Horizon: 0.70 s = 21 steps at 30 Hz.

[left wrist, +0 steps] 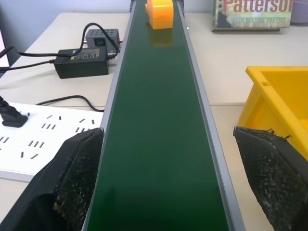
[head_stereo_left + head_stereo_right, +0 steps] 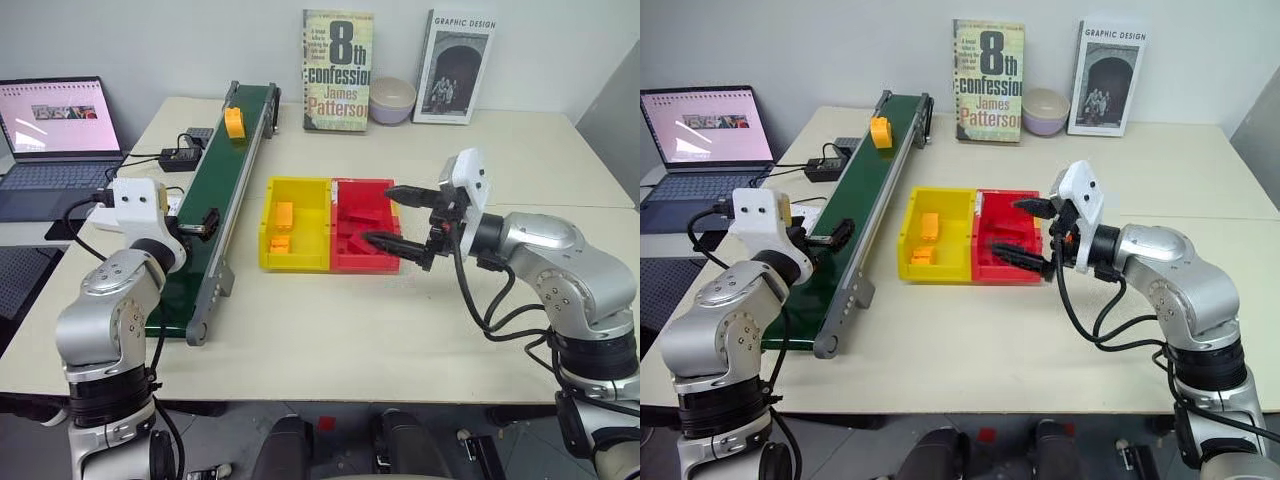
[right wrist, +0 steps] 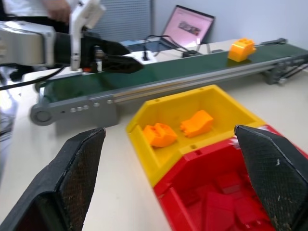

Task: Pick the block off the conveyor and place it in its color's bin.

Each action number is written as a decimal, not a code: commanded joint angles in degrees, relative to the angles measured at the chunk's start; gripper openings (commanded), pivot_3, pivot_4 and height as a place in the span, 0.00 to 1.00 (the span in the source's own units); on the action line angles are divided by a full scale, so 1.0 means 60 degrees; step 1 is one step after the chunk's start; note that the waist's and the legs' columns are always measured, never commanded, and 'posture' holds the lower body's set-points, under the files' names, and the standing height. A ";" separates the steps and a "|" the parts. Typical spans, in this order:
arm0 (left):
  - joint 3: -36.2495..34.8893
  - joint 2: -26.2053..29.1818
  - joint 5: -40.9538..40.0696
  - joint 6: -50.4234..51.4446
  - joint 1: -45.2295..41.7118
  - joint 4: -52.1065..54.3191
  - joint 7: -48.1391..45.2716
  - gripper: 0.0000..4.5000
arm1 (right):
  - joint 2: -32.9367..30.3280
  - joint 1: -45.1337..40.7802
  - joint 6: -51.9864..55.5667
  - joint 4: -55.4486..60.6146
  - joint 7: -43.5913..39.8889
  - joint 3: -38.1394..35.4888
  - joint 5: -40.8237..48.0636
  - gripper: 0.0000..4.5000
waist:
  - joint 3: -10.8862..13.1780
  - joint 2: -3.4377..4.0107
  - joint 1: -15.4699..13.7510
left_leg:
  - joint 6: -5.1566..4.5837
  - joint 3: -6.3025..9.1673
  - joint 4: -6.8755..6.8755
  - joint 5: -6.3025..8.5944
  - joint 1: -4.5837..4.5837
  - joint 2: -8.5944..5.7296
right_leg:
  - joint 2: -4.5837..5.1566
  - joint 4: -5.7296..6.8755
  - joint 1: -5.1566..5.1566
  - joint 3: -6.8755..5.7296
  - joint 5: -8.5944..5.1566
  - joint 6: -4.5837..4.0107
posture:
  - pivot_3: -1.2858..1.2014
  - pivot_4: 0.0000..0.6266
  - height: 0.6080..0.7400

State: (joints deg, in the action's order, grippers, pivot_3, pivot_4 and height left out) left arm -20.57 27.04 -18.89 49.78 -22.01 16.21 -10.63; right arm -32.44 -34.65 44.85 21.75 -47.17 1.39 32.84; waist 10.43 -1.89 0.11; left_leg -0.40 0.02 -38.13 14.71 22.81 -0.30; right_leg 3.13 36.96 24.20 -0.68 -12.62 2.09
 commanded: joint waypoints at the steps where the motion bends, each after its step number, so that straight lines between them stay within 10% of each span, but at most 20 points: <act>1: -0.0080 0.0048 0.0008 -0.0186 -0.0021 0.0394 0.0075 1.00 | -0.0034 0.0004 -0.0479 0.0236 -0.0235 -0.0007 0.0089 1.00 | 0.0000 0.0000 -0.0001 | 0.0000 -0.0003 0.0000 0.0000 -0.0001 -0.0001 | 0.0000 0.0000 0.0000 0.0001 0.0000 0.0000 | 0.52 0.24 1.00; 21: 0.0370 -0.0233 0.0376 -0.0792 -0.0543 -0.0590 0.0330 1.00 | -0.0157 -0.0036 -0.0008 0.0870 0.0280 -0.0128 0.0383 1.00 | 0.0000 0.0000 -0.0017 | 0.0000 -0.0001 0.0000 0.0000 0.0002 0.0000 | 0.0008 -0.0002 0.0003 0.0004 0.0000 -0.0001 | 0.52 0.24 1.00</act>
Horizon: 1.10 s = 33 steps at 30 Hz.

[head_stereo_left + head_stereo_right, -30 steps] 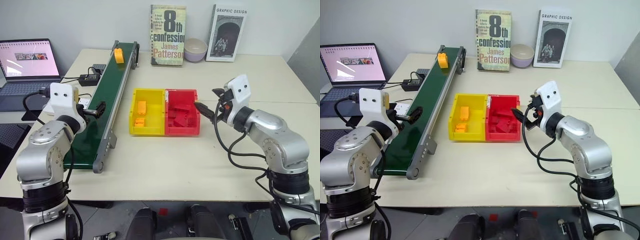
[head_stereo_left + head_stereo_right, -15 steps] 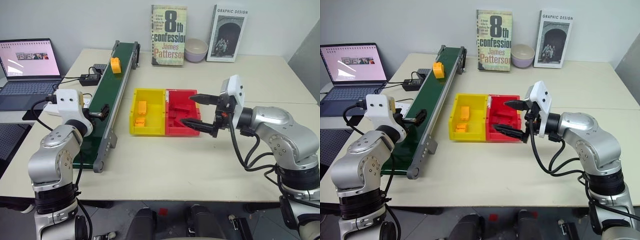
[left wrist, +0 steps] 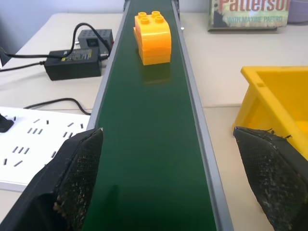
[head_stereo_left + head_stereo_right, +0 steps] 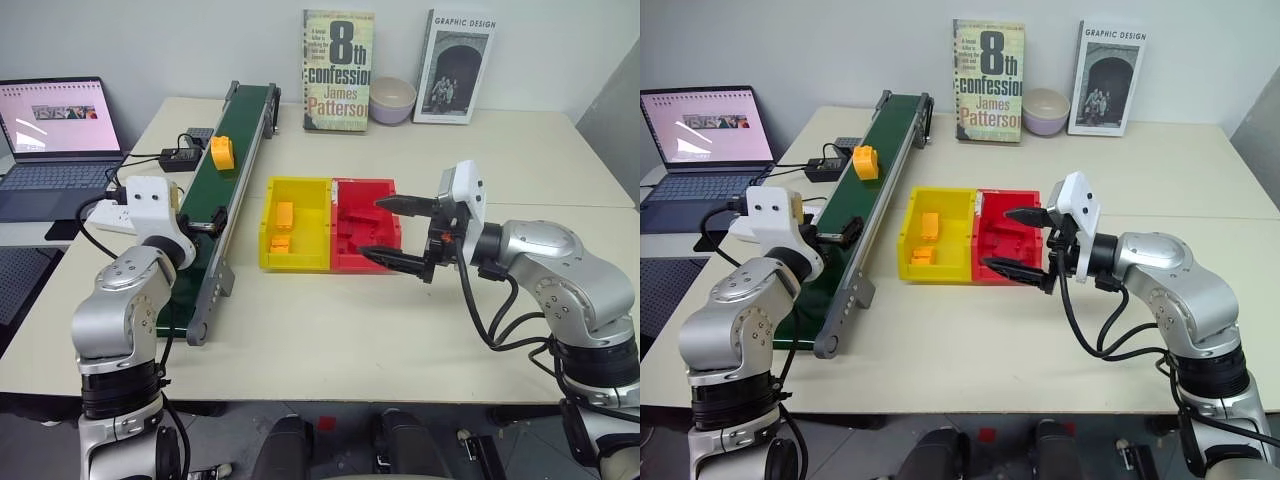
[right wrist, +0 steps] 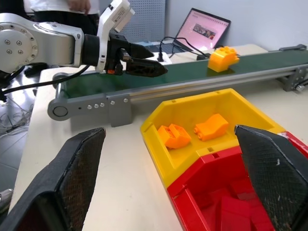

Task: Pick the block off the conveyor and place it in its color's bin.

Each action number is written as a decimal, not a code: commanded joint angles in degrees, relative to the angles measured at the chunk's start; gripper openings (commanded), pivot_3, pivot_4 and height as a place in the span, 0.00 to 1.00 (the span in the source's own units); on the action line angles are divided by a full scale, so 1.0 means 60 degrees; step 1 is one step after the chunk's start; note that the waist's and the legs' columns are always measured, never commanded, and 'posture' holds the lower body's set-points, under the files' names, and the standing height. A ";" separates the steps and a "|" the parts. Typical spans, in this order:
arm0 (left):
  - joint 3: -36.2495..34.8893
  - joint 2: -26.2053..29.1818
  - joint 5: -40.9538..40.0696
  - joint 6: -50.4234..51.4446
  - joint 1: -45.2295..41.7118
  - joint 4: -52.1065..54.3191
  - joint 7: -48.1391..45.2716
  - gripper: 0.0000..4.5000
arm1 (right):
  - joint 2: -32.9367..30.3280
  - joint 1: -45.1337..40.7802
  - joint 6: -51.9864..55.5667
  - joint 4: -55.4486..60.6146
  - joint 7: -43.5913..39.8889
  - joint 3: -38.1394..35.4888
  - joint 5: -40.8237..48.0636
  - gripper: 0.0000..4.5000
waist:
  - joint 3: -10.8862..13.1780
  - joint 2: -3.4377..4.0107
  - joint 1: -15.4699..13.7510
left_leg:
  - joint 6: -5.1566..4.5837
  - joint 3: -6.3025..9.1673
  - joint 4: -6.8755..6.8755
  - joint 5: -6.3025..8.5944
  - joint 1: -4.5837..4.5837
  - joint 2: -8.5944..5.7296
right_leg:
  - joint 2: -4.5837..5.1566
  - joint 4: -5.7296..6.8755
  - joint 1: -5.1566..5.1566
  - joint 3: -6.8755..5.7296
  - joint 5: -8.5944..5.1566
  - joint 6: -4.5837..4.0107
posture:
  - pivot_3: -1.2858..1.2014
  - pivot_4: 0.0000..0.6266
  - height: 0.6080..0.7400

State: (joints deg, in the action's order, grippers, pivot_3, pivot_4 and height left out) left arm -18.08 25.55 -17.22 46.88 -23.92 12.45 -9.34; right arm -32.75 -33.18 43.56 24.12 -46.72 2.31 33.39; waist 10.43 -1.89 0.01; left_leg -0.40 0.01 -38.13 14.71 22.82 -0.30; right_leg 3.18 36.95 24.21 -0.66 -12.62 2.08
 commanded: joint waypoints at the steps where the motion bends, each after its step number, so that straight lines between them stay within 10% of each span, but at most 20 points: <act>1: -0.0044 -0.0007 0.0111 -0.0325 -0.0232 0.0003 0.0132 1.00 | -0.0109 -0.0305 0.0268 0.0513 0.0250 -0.0295 0.0317 1.00 | 0.0000 0.0000 0.0000 | 0.0000 0.0001 0.0000 0.0000 0.0000 0.0001 | 0.0000 0.0000 0.0000 -0.0001 0.0000 0.0000 | 0.52 0.24 1.00; 23: -0.0006 -0.0336 0.0015 -0.0409 -0.0501 -0.0701 0.0288 1.00 | -0.0249 -0.0366 0.0308 0.0438 0.0548 -0.0326 0.0431 1.00 | 0.0000 0.0000 0.0001 | 0.0000 0.0000 0.0000 0.0000 0.0000 0.0000 | 0.0001 -0.0001 -0.0001 -0.0001 0.0000 0.0000 | 0.52 0.24 1.00; 33: -0.0910 -0.0702 -0.0470 0.0369 -0.0292 -0.0259 0.0914 0.63 | -0.0174 -0.0834 0.0634 0.0461 0.0832 -0.0325 0.0571 1.00 | 0.0000 0.0000 0.0006 | 0.0000 0.0004 0.0001 0.0000 -0.0001 0.0004 | 0.0003 0.0001 0.0000 -0.0005 0.0000 0.0000 | 0.52 0.24 1.00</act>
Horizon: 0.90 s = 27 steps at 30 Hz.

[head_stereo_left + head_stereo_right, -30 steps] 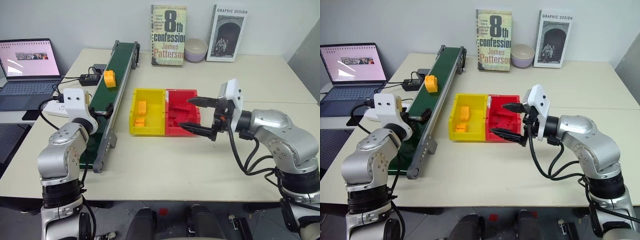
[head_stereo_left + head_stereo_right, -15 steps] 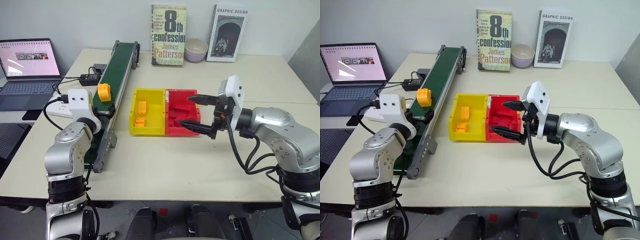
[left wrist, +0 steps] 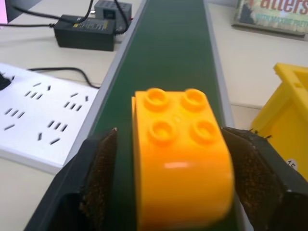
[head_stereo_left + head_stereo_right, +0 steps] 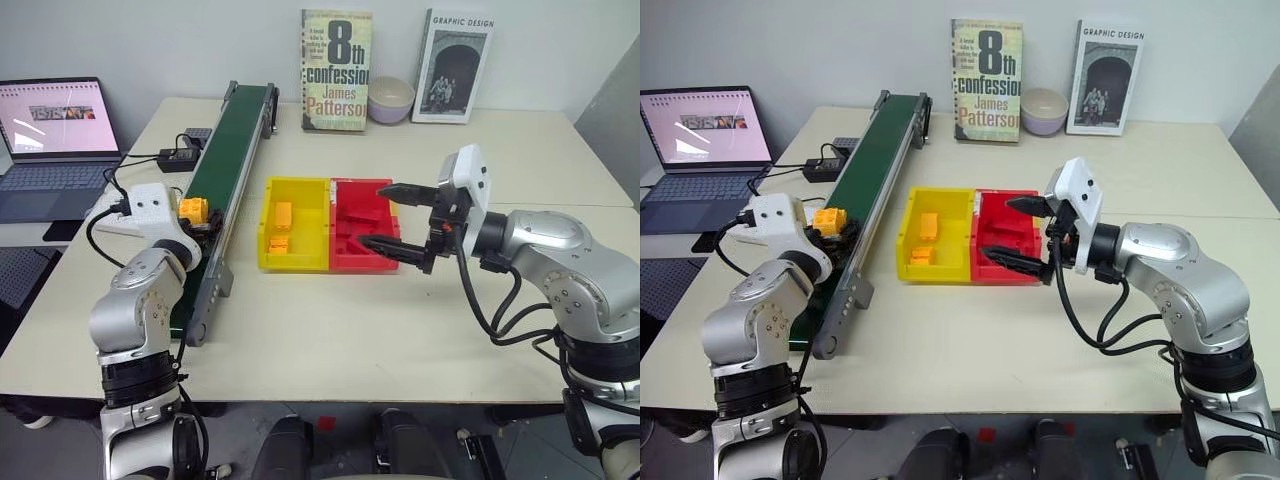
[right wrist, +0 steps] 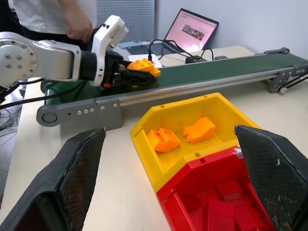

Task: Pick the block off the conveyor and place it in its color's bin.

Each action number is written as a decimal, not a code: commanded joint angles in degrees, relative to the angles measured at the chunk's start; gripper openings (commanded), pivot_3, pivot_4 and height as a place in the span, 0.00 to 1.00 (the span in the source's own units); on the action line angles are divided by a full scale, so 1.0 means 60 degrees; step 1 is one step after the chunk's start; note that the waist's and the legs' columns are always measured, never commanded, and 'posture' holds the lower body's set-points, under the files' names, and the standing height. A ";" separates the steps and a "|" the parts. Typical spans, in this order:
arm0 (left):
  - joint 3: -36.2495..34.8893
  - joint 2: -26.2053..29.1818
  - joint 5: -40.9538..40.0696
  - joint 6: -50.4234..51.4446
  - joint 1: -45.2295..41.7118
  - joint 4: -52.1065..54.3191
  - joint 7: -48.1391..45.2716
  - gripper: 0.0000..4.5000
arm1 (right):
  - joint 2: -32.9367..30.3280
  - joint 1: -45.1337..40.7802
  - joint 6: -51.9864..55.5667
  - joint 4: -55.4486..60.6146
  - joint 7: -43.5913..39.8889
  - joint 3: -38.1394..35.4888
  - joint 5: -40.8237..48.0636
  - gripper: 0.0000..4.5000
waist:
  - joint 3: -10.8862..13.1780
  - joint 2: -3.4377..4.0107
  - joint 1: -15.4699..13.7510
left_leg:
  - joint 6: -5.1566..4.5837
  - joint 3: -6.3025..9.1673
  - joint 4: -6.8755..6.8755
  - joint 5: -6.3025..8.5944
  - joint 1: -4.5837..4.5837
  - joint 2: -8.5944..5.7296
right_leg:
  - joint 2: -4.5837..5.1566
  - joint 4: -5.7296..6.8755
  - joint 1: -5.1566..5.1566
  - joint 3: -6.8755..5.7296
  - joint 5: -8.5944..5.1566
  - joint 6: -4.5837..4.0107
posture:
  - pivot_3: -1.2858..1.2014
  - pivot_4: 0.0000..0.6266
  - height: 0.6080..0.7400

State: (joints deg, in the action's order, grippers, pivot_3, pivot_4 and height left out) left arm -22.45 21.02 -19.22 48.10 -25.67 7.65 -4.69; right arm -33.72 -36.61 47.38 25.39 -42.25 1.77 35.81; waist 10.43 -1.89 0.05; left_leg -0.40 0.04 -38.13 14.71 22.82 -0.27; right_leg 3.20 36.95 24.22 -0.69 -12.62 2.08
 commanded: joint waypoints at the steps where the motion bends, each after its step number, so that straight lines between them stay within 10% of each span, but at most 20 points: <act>1: -0.0226 0.0039 -0.0127 0.0217 0.0008 0.0597 0.0214 0.58 | -0.0004 -0.0294 -0.0036 0.0177 0.0082 -0.0201 0.0132 1.00 | 0.0000 0.0000 -0.0001 | 0.0000 0.0000 0.0000 0.0000 -0.0001 0.0000 | 0.0000 0.0000 -0.0002 0.0000 0.0000 0.0000 | 0.52 0.24 1.00; 7: -0.0320 -0.0102 -0.0174 0.0552 0.0200 0.1048 0.0479 0.36 | 0.0072 -0.0391 -0.0241 -0.0127 0.0017 -0.0089 -0.0018 1.00 | 0.0000 0.0000 -0.0001 | 0.0000 -0.0006 -0.0001 0.0000 0.0001 -0.0008 | 0.0000 -0.0004 -0.0003 0.0005 0.0000 0.0000 | 0.52 0.24 1.00; 15: 0.0007 0.0676 0.0020 0.0476 -0.0262 0.0916 0.0070 0.34 | 0.0123 -0.0323 -0.0442 -0.0196 -0.0073 -0.0041 -0.0140 1.00 | 0.0000 0.0000 -0.0002 | 0.0000 -0.0001 -0.0001 0.0000 0.0000 -0.0004 | 0.0000 -0.0001 -0.0002 0.0002 0.0000 0.0000 | 0.52 0.24 1.00; 27: 0.4172 0.3263 0.0003 -0.1088 -0.2710 -0.1255 -0.6243 0.34 | -0.0846 0.0173 -0.0231 0.0685 -0.0113 -0.0040 -0.0343 1.00 | 0.0002 -0.0001 -0.0015 | -0.0002 -0.0029 0.0005 0.0001 0.0011 -0.0028 | -0.0002 -0.0024 0.0002 -0.0010 -0.0003 -0.0003 | 0.52 0.24 1.00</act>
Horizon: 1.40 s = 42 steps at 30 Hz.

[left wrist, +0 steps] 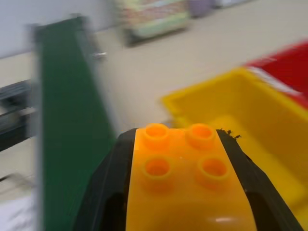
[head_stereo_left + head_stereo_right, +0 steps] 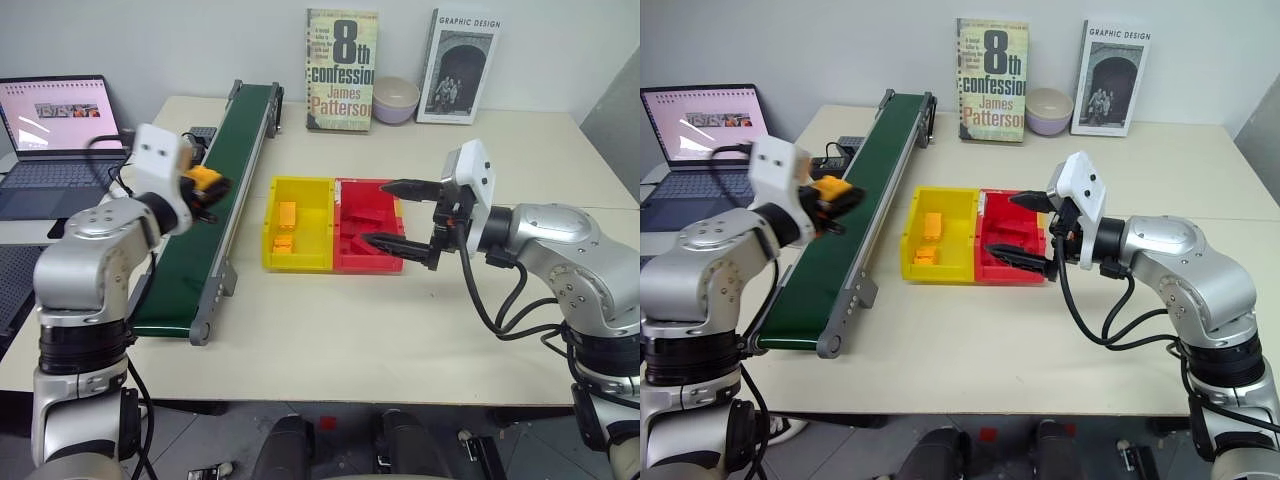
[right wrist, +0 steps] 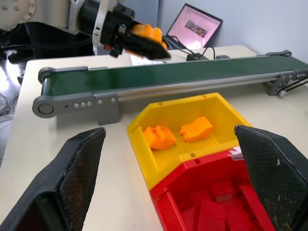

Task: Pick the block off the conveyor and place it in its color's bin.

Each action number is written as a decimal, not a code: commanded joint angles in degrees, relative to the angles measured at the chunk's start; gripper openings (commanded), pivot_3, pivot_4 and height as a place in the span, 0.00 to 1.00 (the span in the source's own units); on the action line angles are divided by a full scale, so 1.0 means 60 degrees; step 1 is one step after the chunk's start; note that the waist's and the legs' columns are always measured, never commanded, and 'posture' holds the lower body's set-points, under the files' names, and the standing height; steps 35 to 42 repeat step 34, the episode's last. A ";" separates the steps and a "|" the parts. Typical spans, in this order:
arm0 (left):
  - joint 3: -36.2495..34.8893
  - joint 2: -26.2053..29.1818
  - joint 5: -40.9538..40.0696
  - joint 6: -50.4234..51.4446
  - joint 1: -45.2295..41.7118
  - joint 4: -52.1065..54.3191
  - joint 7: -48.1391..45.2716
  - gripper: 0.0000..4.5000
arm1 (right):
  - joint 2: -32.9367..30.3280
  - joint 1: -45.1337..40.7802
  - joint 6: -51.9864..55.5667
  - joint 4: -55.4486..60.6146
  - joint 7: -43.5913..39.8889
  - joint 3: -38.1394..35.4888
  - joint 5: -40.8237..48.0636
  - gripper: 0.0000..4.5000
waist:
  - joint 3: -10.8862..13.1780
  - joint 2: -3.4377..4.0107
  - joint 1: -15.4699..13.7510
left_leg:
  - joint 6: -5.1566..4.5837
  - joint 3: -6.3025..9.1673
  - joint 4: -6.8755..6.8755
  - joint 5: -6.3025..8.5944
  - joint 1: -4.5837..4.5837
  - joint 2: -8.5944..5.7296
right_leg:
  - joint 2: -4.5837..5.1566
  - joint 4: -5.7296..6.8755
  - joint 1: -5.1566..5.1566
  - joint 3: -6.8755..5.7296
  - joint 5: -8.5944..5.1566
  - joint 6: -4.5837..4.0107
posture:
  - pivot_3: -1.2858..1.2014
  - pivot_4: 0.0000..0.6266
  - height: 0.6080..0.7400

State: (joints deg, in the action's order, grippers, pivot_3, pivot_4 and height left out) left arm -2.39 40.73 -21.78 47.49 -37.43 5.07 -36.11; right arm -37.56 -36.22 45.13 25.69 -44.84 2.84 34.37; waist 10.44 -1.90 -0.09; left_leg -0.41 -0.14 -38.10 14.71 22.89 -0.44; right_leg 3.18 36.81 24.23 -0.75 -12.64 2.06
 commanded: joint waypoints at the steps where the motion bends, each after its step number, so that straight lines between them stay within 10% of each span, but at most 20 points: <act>1: 0.1122 -0.0210 0.0657 -0.1299 -0.1039 -0.1358 -0.1108 0.34 | -0.0228 0.0210 0.0270 0.0799 0.0500 -0.0263 -0.0098 1.00 | 0.0000 0.0000 0.0006 | 0.0000 0.0002 0.0000 0.0000 0.0001 0.0003 | -0.0001 0.0003 0.0003 0.0001 0.0000 0.0000 | 0.52 0.24 1.00; 5: 0.2036 -0.0688 0.1489 -0.2646 -0.1649 -0.3071 -0.1677 0.34 | -0.0168 0.0849 0.0843 0.1637 0.1235 -0.0559 0.0154 1.00 | 0.0000 0.0000 -0.0001 | 0.0000 0.0022 0.0001 -0.0001 0.0001 0.0019 | -0.0013 0.0014 0.0003 0.0003 -0.0002 -0.0001 | 0.52 0.24 1.00; 20: 0.1734 -0.0892 0.2171 -0.4253 -0.2684 -0.5070 -0.2760 0.99 | -0.0201 0.1472 0.1530 0.2367 0.2274 -0.1107 0.0621 1.00 | 0.0000 0.0000 0.0028 | -0.0002 0.0000 -0.0003 0.0000 0.0007 0.0013 | -0.0014 0.0014 0.0014 -0.0001 -0.0003 0.0003 | 0.52 0.24 1.00; 31: -0.0070 0.2083 0.0945 -0.2746 0.0300 -0.0997 -0.4143 0.99 | -0.0644 0.0776 0.0146 0.0532 0.0931 -0.0551 -0.0107 1.00 | 0.0003 0.0005 0.0236 | -0.0003 0.0015 0.0011 0.0001 0.0005 0.0035 | -0.0015 0.0020 0.0022 0.0008 -0.0008 -0.0006 | 0.52 0.24 1.00; 42: -0.0607 0.2398 0.0689 -0.2241 0.1066 -0.0364 -0.3997 0.99 | -0.0659 0.0695 -0.0206 0.0118 0.0666 -0.0451 -0.0310 1.00 | 0.0003 0.0005 0.0190 | -0.0002 0.0019 0.0001 0.0001 0.0002 0.0026 | -0.0013 0.0017 0.0011 0.0007 -0.0009 -0.0003 | 0.52 0.24 1.00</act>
